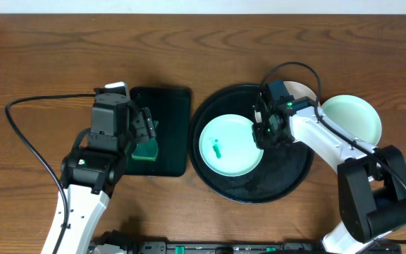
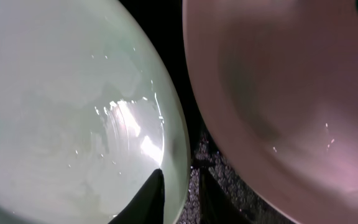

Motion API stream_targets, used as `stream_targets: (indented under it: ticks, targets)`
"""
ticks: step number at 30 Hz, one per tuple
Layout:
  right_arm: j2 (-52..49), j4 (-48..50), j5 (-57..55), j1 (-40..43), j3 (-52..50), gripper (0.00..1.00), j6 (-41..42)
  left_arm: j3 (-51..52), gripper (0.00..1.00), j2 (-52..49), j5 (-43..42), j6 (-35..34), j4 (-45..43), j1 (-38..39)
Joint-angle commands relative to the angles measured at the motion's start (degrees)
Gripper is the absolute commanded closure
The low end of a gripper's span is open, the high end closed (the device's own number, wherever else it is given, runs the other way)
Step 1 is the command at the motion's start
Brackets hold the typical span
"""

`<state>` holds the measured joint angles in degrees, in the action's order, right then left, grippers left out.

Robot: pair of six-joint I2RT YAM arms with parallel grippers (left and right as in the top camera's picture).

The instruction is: Clean dirty plates on tray and stack at the side

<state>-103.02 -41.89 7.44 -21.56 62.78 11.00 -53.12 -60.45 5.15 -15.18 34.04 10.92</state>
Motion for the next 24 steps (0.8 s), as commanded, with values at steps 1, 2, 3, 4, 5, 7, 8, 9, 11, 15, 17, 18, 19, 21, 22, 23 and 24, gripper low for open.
stream_targets:
  ticks: [1,2,3,4,5,7,8,9,11,15,17,18,19,21,22,23,24]
  targets:
    - [-0.39,0.98,-0.52,-0.24,0.04,0.82,-0.39,-0.46,0.20,-0.11,0.94,-0.04,-0.07,-0.28]
    - [-0.39,1.29,-0.55,-0.24,0.04,0.80,-0.39,-0.46,0.20,-0.11,0.94,-0.07,-0.07,-0.28]
    - [-0.39,1.53,-0.55,-0.24,0.04,0.78,-0.39,-0.46,0.20,-0.11,0.94,-0.07,-0.07,-0.28]
    - [-0.42,1.77,-0.55,-0.24,0.04,0.78,-0.39,-0.46,0.20,-0.11,0.94,-0.04,-0.07,-0.28]
    - [-0.39,1.88,-0.55,-0.24,0.04,0.77,-0.39,-0.46,0.20,-0.11,0.94,-0.04,-0.07,-0.31]
    - [-0.46,1.90,-0.55,-0.24,0.00,0.78,-0.39,-0.46,0.20,-0.11,0.94,-0.07,-0.07,-0.28]
    - [-0.55,1.92,-0.55,-0.24,-0.02,0.78,-0.39,-0.46,0.20,-0.11,0.94,-0.04,-0.07,-0.31]
    - [-0.74,1.95,-0.55,-0.26,-0.02,0.78,-0.39,-0.46,0.19,-0.11,0.94,-0.07,-0.07,-0.28]
    - [-1.25,2.01,-0.55,-0.26,-0.02,0.80,-0.39,-0.46,0.19,-0.11,0.94,-0.04,-0.07,-0.28]
    - [-1.77,2.08,-0.52,-0.26,-0.02,0.87,-0.37,-0.46,0.19,-0.11,0.94,-0.04,-0.07,-0.28]
    - [-1.77,2.14,-0.55,-0.24,-0.02,0.92,-0.39,-0.46,0.20,-0.11,0.94,-0.07,-0.07,-0.31]
    - [-1.77,2.19,-0.55,-0.24,-0.02,0.95,-0.39,-0.46,0.19,-0.11,0.94,-0.04,-0.07,-0.28]
    - [-1.77,2.25,-0.55,-0.24,-0.02,0.97,-0.39,-0.46,0.19,-0.11,0.94,-0.07,-0.07,-0.31]
    - [-1.77,2.23,-0.55,-0.24,-0.02,0.99,-0.39,-0.46,0.20,-0.11,0.94,-0.04,-0.07,-0.31]
    - [-1.77,2.01,-0.55,-0.24,-0.02,0.99,-0.37,-0.46,0.20,-0.11,0.94,-0.04,-0.07,-0.28]
    - [-1.77,1.75,-0.55,-0.24,-0.02,0.99,-0.37,-0.46,0.20,-0.11,0.94,-0.07,-0.07,-0.31]
    - [-1.77,1.27,-0.55,-0.24,-0.02,0.99,-0.37,-0.46,0.19,-0.11,0.94,-0.07,-0.07,-0.31]
